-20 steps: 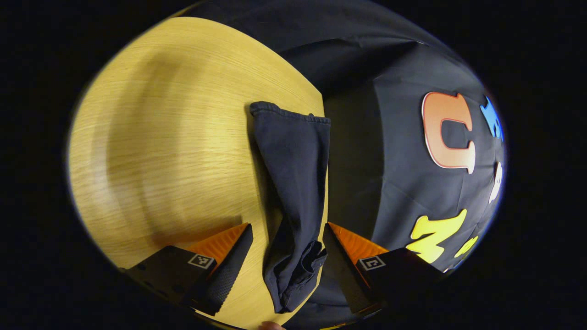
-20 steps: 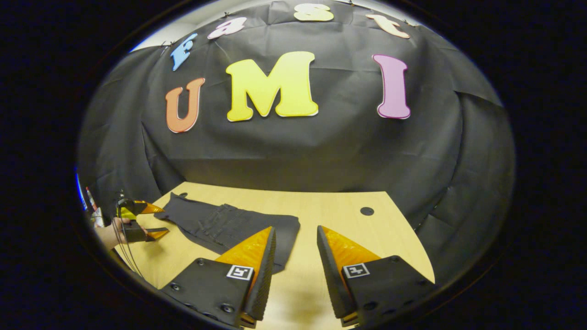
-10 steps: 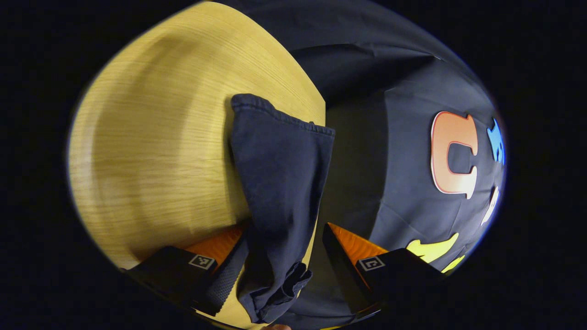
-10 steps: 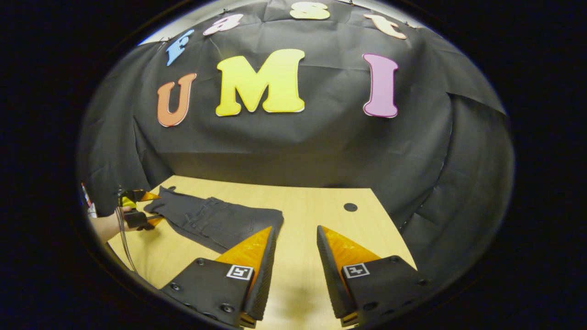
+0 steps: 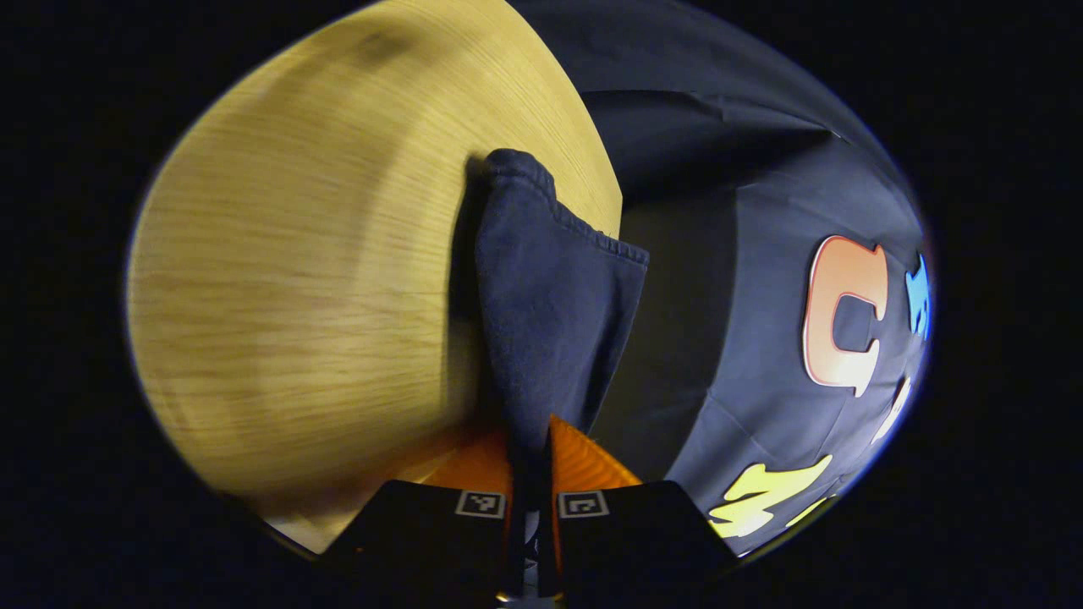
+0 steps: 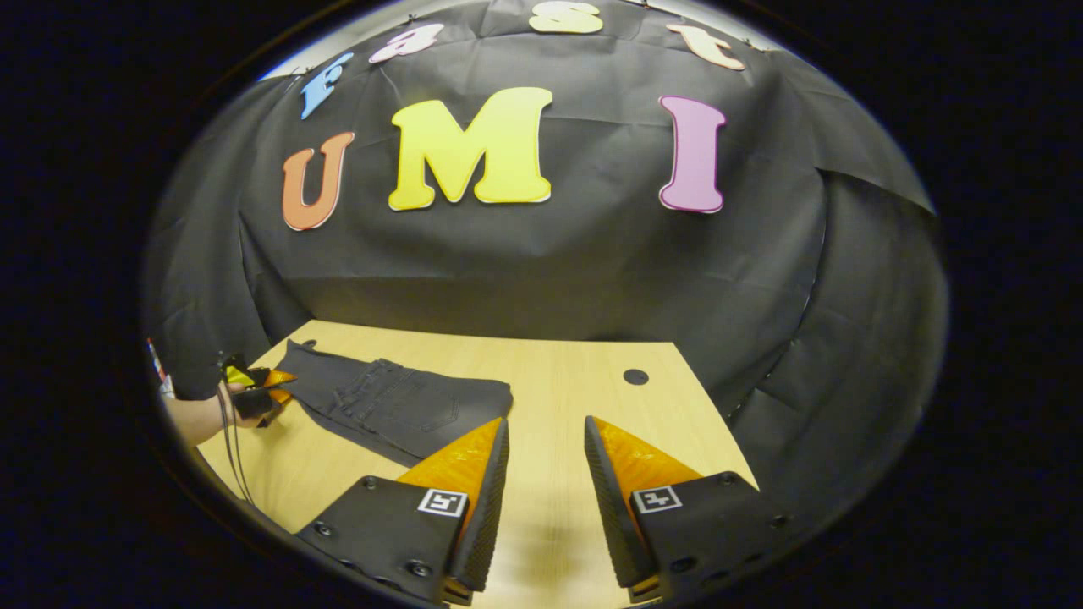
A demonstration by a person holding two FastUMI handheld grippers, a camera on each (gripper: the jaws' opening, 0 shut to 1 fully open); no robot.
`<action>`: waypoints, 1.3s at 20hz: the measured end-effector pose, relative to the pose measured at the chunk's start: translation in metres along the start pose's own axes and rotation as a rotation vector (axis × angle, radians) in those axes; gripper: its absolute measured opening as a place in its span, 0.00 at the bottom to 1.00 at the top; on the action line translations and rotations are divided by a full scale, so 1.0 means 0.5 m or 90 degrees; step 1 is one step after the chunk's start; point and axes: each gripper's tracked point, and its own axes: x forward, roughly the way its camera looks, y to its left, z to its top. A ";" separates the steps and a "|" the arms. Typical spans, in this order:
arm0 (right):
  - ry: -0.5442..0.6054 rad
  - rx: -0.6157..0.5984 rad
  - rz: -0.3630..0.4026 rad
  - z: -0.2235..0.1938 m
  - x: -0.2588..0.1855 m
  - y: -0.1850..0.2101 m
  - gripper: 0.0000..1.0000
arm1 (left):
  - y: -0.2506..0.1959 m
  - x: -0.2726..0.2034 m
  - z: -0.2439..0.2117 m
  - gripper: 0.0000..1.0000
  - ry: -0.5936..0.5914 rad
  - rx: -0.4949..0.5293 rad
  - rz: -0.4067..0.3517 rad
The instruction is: Grasp the waist and the cuffs of the jeans and fold them to make the two legs overlap; first hold the waist and fold one-third of the jeans toward the cuffs, then hold the cuffs and fold the remaining one-third in the same direction to finish folding.
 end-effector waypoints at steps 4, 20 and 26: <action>0.000 -0.006 0.002 0.002 -0.007 0.005 0.56 | -0.020 -0.014 -0.004 0.04 -0.010 0.084 0.015; -0.037 0.025 -0.027 0.012 -0.070 -0.054 0.98 | -0.260 -0.083 -0.279 0.04 -0.021 0.655 -0.072; -0.062 0.037 -0.040 0.014 -0.116 -0.087 0.98 | -0.256 -0.102 -0.460 0.03 -0.007 0.851 -0.112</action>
